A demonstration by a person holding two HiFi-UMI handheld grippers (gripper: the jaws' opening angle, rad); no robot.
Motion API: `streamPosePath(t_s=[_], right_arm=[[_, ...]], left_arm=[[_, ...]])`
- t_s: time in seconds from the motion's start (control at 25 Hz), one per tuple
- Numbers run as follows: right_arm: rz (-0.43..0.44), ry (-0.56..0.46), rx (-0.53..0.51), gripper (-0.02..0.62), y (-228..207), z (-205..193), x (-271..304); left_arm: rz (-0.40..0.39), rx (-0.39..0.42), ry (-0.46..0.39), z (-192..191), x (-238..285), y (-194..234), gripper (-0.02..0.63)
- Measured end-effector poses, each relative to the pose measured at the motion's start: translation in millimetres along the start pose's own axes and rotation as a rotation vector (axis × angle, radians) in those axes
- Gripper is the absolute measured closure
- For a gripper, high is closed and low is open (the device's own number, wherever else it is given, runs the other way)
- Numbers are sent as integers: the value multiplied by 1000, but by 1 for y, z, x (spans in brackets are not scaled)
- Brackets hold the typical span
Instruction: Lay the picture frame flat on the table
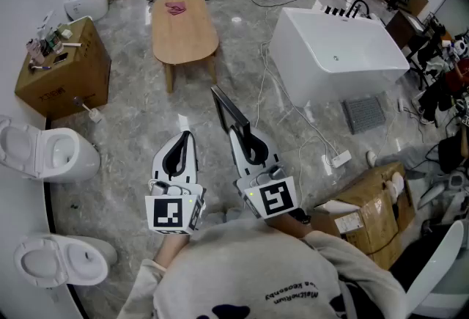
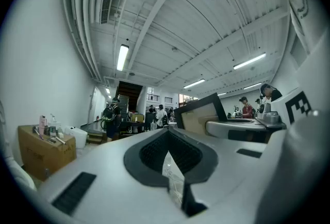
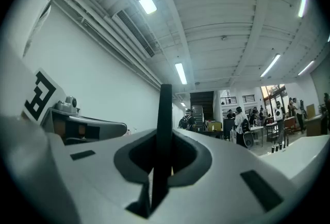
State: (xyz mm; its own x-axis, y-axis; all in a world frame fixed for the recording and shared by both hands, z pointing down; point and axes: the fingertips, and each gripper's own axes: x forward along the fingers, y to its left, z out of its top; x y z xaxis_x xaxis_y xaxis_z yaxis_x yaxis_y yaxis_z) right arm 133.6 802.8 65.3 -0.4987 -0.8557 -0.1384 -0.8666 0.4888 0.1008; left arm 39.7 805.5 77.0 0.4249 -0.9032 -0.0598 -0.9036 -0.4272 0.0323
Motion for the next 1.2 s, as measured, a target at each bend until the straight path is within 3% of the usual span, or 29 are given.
streamPosePath(t_s=[0.28,0.56,1.2], right_arm=[[-36,22,9,561,7,-16,8],[-49,20,32,560,-13,-28,30],[54,-20,48,560,-97,-44,150]], left_arm=[[-32,-19,7,-11,2,16,598],[-55,-9,14,-20,31,23,598],[44,3,4,-15,156,77,598]])
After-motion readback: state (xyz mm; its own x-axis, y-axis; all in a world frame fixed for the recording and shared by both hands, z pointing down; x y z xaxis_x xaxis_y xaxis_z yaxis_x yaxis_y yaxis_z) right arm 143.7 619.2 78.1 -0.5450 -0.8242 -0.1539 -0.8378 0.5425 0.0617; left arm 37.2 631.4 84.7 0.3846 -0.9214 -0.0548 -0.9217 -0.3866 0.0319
